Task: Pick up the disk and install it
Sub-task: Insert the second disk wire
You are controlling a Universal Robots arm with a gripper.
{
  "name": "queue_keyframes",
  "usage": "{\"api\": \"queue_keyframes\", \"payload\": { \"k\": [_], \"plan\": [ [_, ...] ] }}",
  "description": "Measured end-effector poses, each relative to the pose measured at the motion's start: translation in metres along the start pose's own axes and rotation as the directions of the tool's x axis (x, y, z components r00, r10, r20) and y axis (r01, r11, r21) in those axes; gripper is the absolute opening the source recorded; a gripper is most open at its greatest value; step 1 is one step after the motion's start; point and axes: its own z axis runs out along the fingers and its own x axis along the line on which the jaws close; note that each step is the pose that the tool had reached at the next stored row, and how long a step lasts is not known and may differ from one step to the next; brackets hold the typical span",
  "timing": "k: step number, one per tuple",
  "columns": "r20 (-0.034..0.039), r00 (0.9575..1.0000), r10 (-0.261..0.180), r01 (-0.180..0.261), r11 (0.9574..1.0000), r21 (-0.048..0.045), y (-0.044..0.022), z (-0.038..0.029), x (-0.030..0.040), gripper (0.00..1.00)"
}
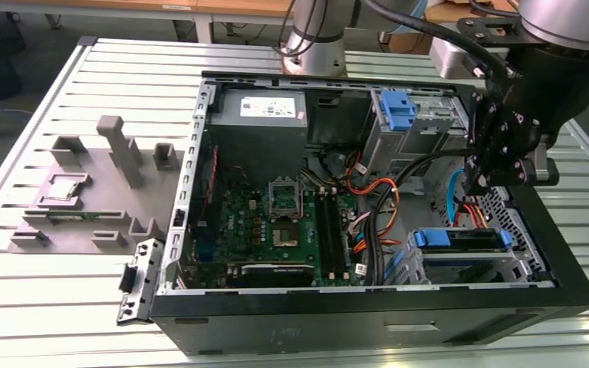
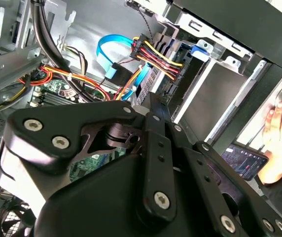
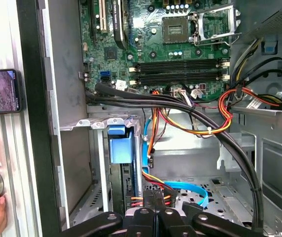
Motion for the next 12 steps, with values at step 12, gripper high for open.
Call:
{"api": "queue_keyframes", "payload": {
  "k": [12],
  "plan": [
    [-0.0023, 1.0, 0.0, 0.0, 1.0, -0.0041, -0.0003, -0.0071, -0.0057, 0.1]
  ]
}}
